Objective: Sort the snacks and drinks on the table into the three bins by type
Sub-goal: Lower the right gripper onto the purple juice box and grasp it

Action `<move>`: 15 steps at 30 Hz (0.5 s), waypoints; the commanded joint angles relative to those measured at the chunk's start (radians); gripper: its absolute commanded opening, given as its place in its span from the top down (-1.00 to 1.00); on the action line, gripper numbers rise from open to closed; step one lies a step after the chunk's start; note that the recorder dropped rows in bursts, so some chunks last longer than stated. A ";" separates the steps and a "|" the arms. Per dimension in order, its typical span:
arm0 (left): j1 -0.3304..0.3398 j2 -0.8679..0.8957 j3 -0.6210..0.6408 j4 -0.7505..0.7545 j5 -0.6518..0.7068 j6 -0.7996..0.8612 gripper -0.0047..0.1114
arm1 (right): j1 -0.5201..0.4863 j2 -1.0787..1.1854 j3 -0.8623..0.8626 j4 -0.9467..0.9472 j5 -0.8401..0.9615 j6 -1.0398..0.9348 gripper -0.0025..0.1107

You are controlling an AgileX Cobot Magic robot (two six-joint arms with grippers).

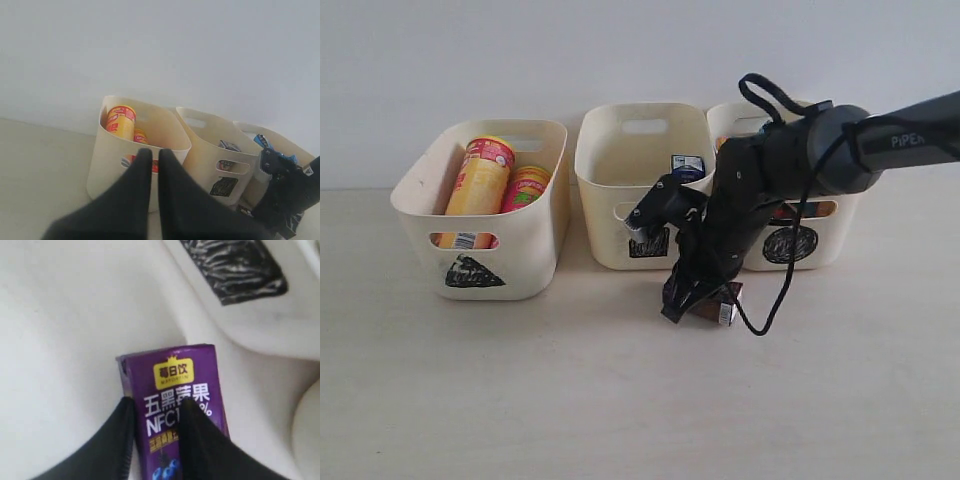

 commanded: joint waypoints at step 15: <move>0.002 -0.002 0.004 -0.008 0.002 -0.005 0.84 | -0.002 -0.090 0.014 0.145 0.283 0.039 0.96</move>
